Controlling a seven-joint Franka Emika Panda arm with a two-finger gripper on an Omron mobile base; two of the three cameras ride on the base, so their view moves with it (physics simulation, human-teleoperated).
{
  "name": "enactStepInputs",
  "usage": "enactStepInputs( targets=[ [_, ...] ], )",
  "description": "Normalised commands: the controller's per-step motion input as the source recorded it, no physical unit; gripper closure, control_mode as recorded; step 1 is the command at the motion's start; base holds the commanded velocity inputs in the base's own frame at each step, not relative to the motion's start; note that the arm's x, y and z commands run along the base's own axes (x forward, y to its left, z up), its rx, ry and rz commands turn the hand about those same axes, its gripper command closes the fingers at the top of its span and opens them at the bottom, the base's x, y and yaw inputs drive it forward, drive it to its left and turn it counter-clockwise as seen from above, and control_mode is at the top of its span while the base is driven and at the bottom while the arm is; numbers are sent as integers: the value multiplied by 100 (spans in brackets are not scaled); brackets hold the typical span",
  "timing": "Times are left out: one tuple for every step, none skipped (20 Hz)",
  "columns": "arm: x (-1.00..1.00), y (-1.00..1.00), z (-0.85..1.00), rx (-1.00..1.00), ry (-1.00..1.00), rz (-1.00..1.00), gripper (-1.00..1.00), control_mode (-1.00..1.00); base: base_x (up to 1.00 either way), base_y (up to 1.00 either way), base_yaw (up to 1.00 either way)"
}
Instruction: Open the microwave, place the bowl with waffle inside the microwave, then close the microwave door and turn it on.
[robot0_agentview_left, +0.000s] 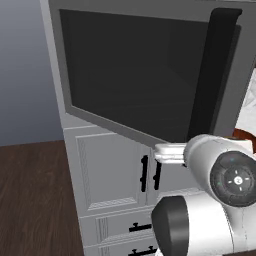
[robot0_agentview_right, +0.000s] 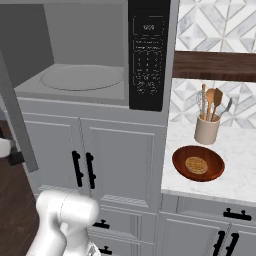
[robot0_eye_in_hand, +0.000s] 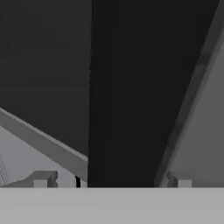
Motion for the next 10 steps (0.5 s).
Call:
enactStepInputs(
  targets=[
    [-100, -84, 1, 4, 0, -36, -100, -100, 0, 0, 0],
    [-100, -90, 0, 0, 0, -34, -100, -100, 0, 0, 0],
    [-100, -97, 0, 0, 0, -31, -100, -100, 0, 0, 0],
    [-100, -100, -1, 0, -1, -31, -100, -100, 0, 0, 0],
    [-100, -100, -9, 0, -6, -29, -100, -100, 0, 0, 0],
    [-100, -100, -4, 0, -3, -28, -100, -100, 0, 0, 0],
    [-100, -100, -4, 4, 0, -28, -100, -100, 0, 0, 0],
    [-100, -100, -5, 11, 0, -25, -100, -100, 0, 0, 0],
    [-100, -100, -2, 22, 0, -16, -100, -100, 0, 0, 0],
    [-70, -100, 0, 30, 0, -4, -100, -100, 0, 0, 0]
  ],
)
